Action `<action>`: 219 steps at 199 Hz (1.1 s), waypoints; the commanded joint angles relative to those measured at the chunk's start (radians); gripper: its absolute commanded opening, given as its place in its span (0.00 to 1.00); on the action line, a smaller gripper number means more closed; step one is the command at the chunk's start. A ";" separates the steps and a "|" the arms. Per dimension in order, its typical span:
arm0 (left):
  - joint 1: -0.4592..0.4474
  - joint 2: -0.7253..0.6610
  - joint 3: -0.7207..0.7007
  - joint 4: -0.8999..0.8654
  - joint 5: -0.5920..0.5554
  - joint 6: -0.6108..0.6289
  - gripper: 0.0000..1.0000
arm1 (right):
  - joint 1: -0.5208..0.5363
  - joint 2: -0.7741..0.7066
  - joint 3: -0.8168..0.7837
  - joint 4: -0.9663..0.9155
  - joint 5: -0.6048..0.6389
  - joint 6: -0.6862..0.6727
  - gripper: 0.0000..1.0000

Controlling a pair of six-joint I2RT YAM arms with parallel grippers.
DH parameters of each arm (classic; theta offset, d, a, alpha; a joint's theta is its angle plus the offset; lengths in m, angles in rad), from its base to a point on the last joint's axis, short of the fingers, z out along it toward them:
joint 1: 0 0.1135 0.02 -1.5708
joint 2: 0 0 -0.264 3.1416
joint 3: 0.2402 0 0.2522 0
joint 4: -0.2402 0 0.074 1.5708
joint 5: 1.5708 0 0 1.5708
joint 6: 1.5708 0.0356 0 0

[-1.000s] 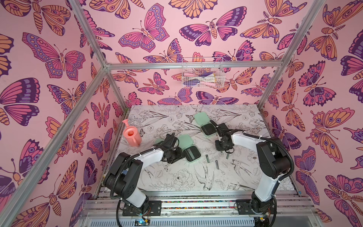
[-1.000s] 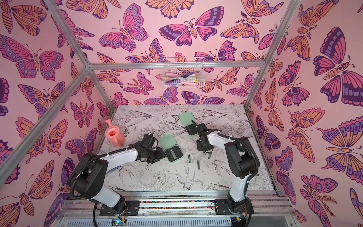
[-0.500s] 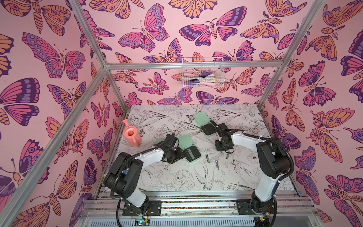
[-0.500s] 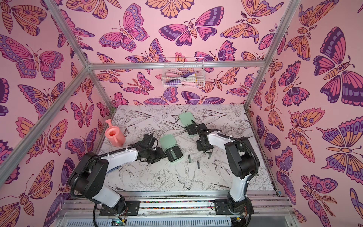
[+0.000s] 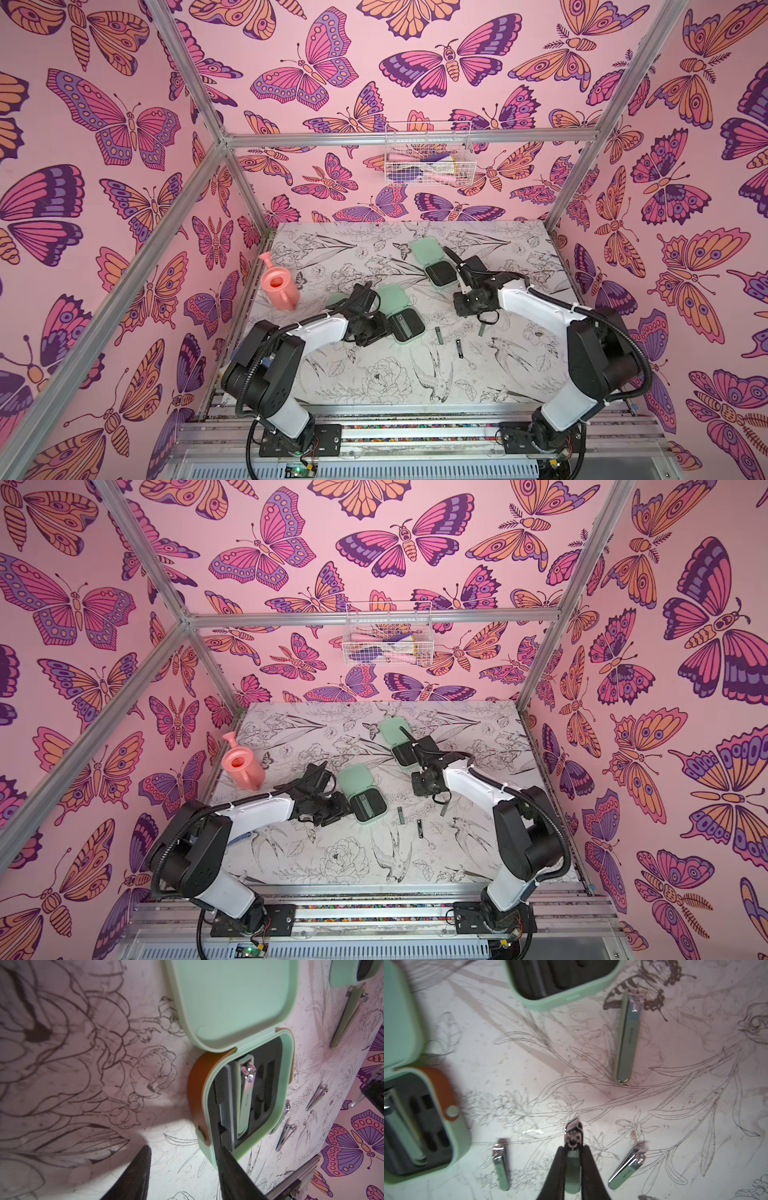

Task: Organize nail clipper sets
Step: Pick up the nail clipper from the center of the board, then place the nail clipper in the storage box.

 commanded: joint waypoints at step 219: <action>-0.004 0.057 -0.015 0.046 0.006 -0.028 0.53 | 0.287 0.346 0.287 0.028 -0.120 -0.049 0.05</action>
